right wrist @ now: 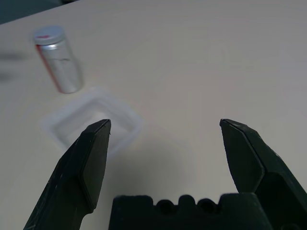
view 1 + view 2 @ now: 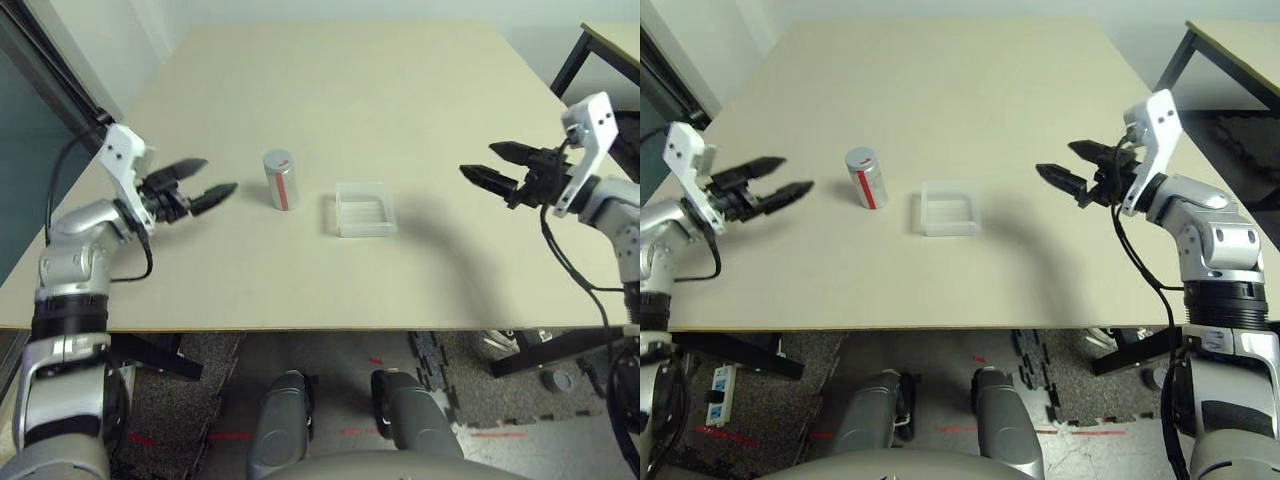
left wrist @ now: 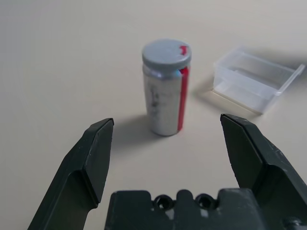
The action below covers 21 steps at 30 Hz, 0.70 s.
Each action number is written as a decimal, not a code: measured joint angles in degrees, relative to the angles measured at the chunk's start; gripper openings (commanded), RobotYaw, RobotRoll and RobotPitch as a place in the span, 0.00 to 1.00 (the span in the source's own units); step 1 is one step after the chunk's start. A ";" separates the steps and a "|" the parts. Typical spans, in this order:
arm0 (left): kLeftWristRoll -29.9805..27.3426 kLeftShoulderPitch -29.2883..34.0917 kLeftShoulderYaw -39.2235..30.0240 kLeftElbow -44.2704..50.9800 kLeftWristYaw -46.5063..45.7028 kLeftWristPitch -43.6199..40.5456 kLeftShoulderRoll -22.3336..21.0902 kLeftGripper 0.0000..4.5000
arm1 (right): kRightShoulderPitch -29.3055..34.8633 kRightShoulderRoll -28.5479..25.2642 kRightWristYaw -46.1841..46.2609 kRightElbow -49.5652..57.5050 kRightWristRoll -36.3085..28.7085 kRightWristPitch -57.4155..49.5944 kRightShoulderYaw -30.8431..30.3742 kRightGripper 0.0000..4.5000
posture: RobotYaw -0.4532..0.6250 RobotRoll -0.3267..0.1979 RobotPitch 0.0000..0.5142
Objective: Pour the medicine from the bottle into the box.
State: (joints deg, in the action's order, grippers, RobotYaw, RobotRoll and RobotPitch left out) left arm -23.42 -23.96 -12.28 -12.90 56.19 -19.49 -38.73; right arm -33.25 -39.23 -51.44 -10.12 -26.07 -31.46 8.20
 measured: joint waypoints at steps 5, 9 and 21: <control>0.52 0.03 2.07 0.79 -3.36 0.08 4.78 0.99 | -0.08 1.33 -0.17 1.24 0.01 -1.42 -1.98 1.00 | 0.45 0.62 0.20; 1.74 -1.48 3.47 -2.48 -3.85 2.51 6.28 0.99 | -0.09 1.52 -0.16 2.33 0.02 -1.94 -2.75 1.00 | 0.43 0.62 0.21; 5.63 -9.61 5.42 -17.45 -4.00 11.14 9.70 0.99 | -0.17 3.50 0.26 3.96 0.00 -3.02 -2.96 1.00 | 0.40 0.62 0.20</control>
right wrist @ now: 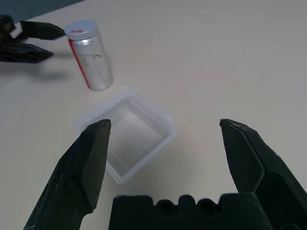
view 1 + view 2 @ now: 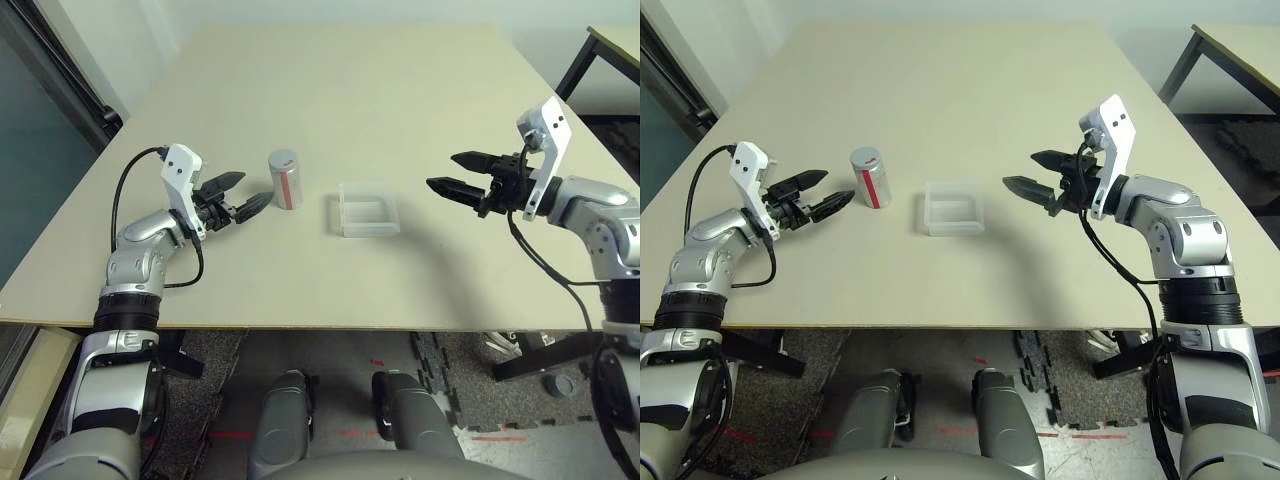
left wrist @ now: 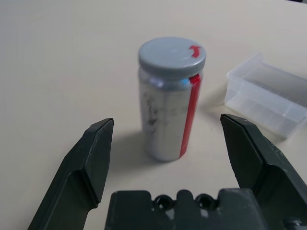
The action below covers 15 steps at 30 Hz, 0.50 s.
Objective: Pour the medicine from the bottle into the box.
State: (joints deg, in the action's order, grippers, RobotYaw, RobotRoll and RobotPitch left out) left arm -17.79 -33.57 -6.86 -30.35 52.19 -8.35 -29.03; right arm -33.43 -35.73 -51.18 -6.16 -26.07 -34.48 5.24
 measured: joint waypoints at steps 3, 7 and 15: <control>0.35 -1.21 0.74 -1.86 0.12 0.93 1.42 0.99 | 0.00 0.40 0.20 0.21 0.01 0.00 -0.01 1.00 | 0.40 0.62 0.20; 2.01 -4.14 1.47 -7.46 -0.25 3.62 4.10 0.99 | -0.09 1.42 1.01 0.20 0.48 0.44 -0.03 1.00 | 0.39 0.62 0.19; 3.34 -7.69 1.51 -12.89 -1.84 6.42 5.98 0.99 | -0.83 2.69 1.58 0.20 0.61 0.72 -0.07 1.00 | 0.38 0.62 0.19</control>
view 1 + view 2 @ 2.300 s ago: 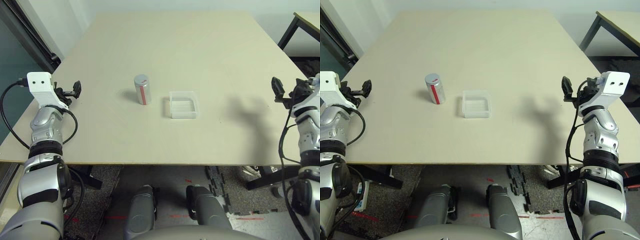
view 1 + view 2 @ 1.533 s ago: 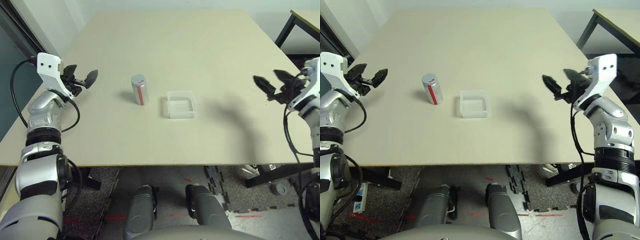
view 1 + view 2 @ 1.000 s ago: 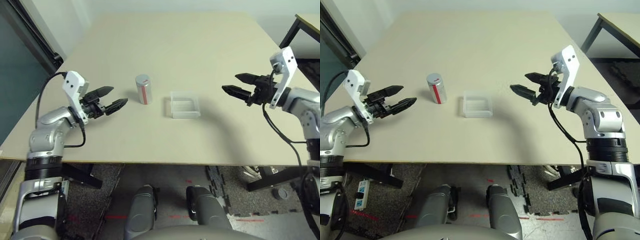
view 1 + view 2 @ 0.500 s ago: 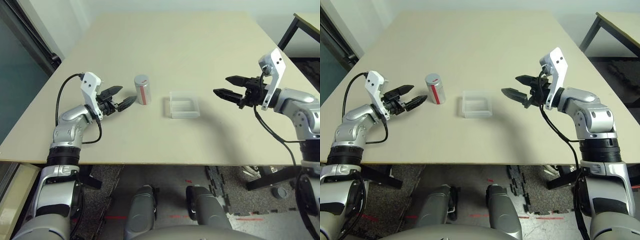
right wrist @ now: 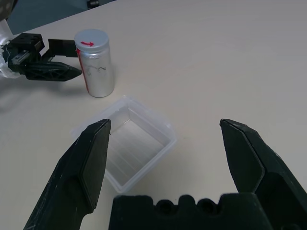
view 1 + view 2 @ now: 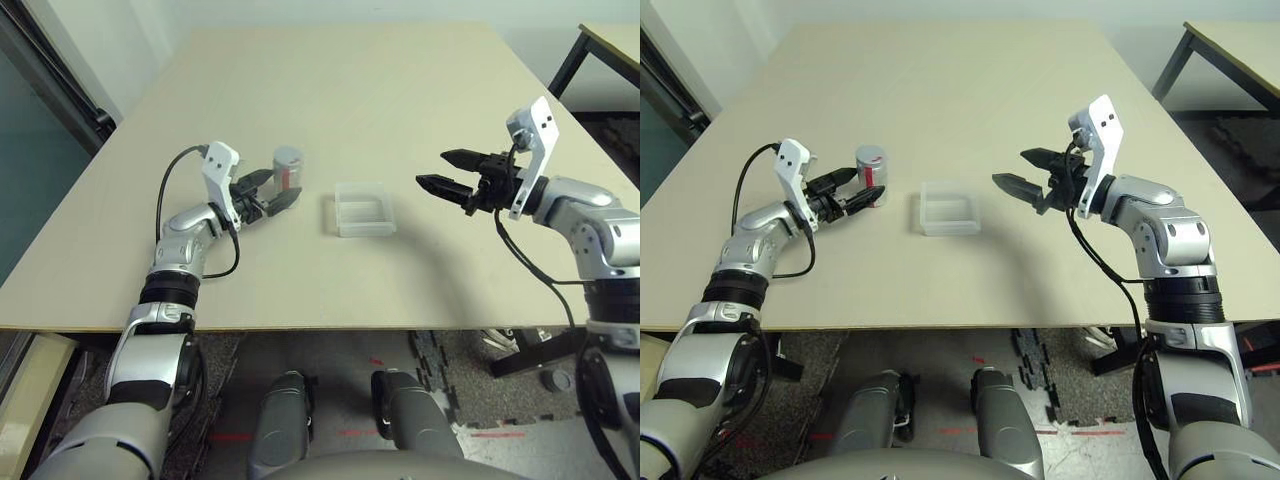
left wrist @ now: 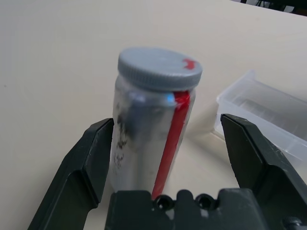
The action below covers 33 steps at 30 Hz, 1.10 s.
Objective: Pour the medicine from the bottle into the box.
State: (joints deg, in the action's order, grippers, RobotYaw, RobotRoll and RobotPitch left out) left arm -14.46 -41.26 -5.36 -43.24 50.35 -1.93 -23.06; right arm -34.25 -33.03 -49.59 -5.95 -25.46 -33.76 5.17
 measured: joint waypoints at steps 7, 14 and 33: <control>1.09 -0.12 -0.06 -3.84 -0.67 2.63 0.15 0.99 | -0.41 0.47 -0.54 0.06 -0.01 -0.07 -1.06 1.00 | 0.38 0.62 0.18; 1.39 -0.12 -0.20 -5.23 -1.29 4.69 0.14 0.99 | -0.48 1.01 -0.74 0.32 -0.04 -0.26 -2.16 1.00 | 0.38 0.62 0.17; 6.09 -7.32 -0.10 -19.03 -4.06 11.24 1.21 0.99 | -2.64 2.76 -0.61 1.14 -0.04 -0.86 -2.41 1.00 | 0.37 0.62 0.16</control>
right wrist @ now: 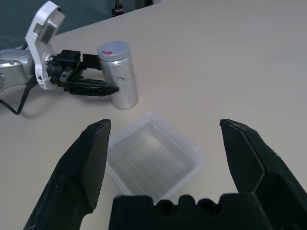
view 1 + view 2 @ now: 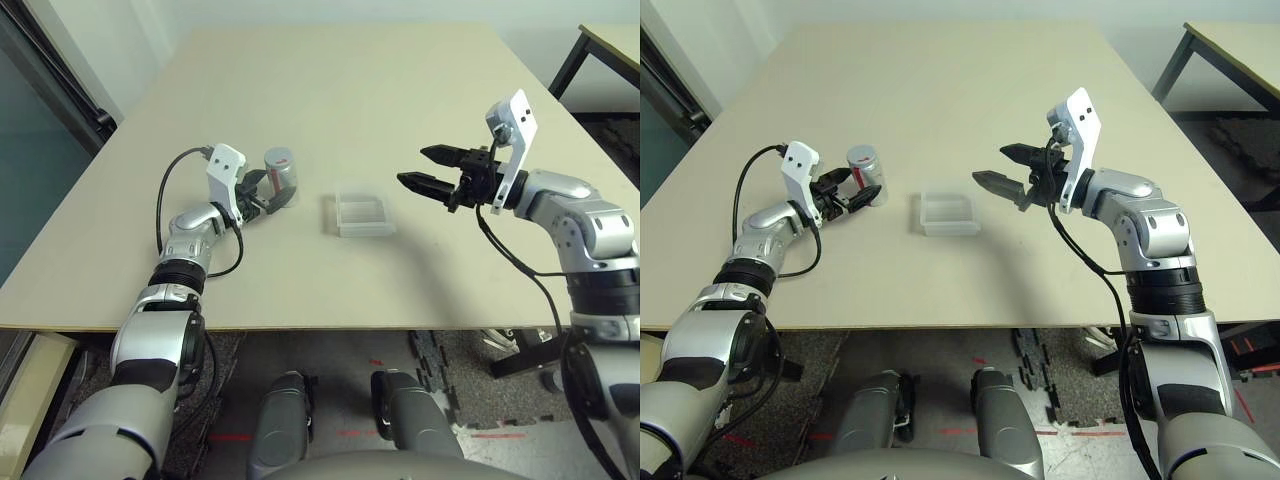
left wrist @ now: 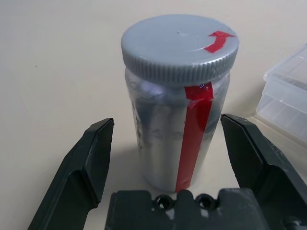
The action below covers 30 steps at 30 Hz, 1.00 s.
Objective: Pour the medicine from the bottle into the box.
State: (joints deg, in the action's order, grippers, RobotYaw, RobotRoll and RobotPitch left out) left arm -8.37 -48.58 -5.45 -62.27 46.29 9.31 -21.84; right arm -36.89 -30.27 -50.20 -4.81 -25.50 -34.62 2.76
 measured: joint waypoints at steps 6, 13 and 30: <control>1.32 -1.93 -0.01 -2.72 -0.55 0.91 0.58 0.99 | -0.14 0.21 0.08 0.03 0.00 -0.03 0.00 1.00 | 0.37 0.62 0.17; 1.98 -2.55 -0.06 -4.49 -1.21 1.36 0.78 0.99 | -0.45 0.72 0.69 0.05 0.00 -0.23 0.00 1.00 | 0.36 0.62 0.17; 3.88 -3.67 -0.18 -8.34 -4.72 2.04 1.70 0.99 | -0.75 1.42 1.30 0.34 -0.14 -0.37 0.00 1.00 | 0.35 0.62 0.17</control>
State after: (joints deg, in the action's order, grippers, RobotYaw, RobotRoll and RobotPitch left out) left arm -4.49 -52.25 -5.63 -70.61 41.56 11.34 -20.14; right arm -37.65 -28.85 -48.90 -4.47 -25.64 -34.99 2.76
